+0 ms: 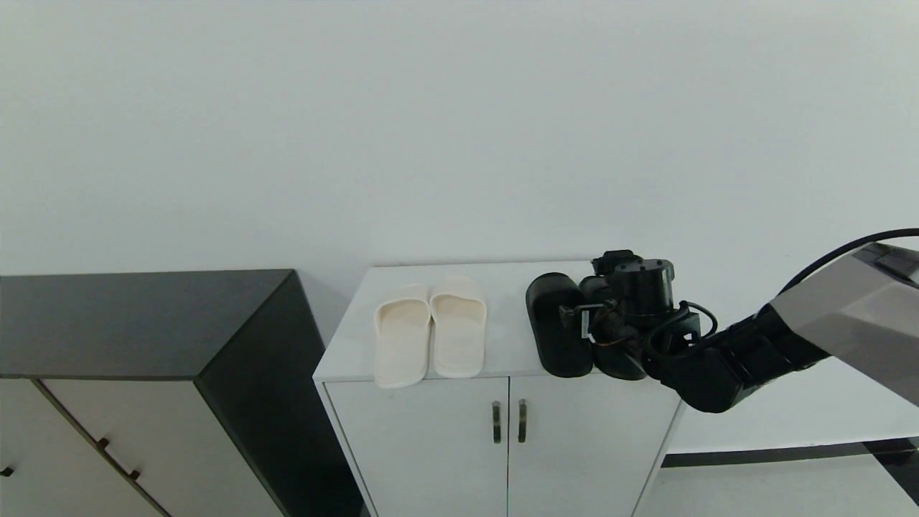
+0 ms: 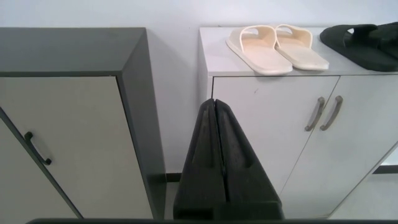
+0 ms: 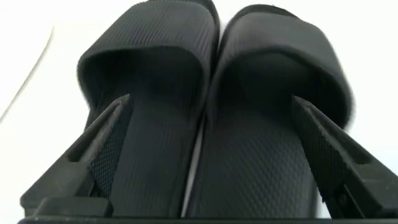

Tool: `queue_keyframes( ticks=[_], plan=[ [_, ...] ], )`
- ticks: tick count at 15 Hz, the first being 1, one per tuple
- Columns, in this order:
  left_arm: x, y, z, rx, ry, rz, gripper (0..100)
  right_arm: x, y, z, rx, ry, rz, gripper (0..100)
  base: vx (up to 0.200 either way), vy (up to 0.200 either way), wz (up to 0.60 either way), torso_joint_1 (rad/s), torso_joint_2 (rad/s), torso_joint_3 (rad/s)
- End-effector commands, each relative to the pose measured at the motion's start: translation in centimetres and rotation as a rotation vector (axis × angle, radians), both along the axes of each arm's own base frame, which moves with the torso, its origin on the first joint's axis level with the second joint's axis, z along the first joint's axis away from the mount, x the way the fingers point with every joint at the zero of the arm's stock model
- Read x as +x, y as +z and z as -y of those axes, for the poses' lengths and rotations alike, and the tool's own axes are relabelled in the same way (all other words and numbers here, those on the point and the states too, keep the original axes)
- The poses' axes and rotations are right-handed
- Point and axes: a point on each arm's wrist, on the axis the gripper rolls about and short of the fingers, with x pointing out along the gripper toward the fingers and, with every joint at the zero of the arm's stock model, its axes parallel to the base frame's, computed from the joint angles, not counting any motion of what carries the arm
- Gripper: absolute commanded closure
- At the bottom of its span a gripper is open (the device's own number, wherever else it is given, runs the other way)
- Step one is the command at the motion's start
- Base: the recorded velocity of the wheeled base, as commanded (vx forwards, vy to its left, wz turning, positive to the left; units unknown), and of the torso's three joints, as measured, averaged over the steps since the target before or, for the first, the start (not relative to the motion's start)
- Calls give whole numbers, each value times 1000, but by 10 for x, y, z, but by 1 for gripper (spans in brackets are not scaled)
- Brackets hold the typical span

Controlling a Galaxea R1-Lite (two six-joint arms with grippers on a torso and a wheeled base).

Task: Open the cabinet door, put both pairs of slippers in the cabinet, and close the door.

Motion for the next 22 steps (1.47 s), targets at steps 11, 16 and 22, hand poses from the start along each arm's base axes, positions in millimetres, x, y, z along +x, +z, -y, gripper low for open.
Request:
queue_keyframes(
  ticks=[11, 16, 22],
  plan=[
    [0, 0, 0, 0, 0, -1, 100, 49, -17, -6, 20, -48, 52, 100, 0, 0, 0, 0, 0, 0],
    [0, 0, 0, 0, 0, -1, 100, 51, -14, -8, 28, -48, 65, 100, 0, 0, 0, 0, 0, 0],
    [0, 0, 0, 1, 0, -2, 100, -48, 39, 11, 134, 276, 100, 100, 0, 0, 0, 0, 0, 0]
  ],
)
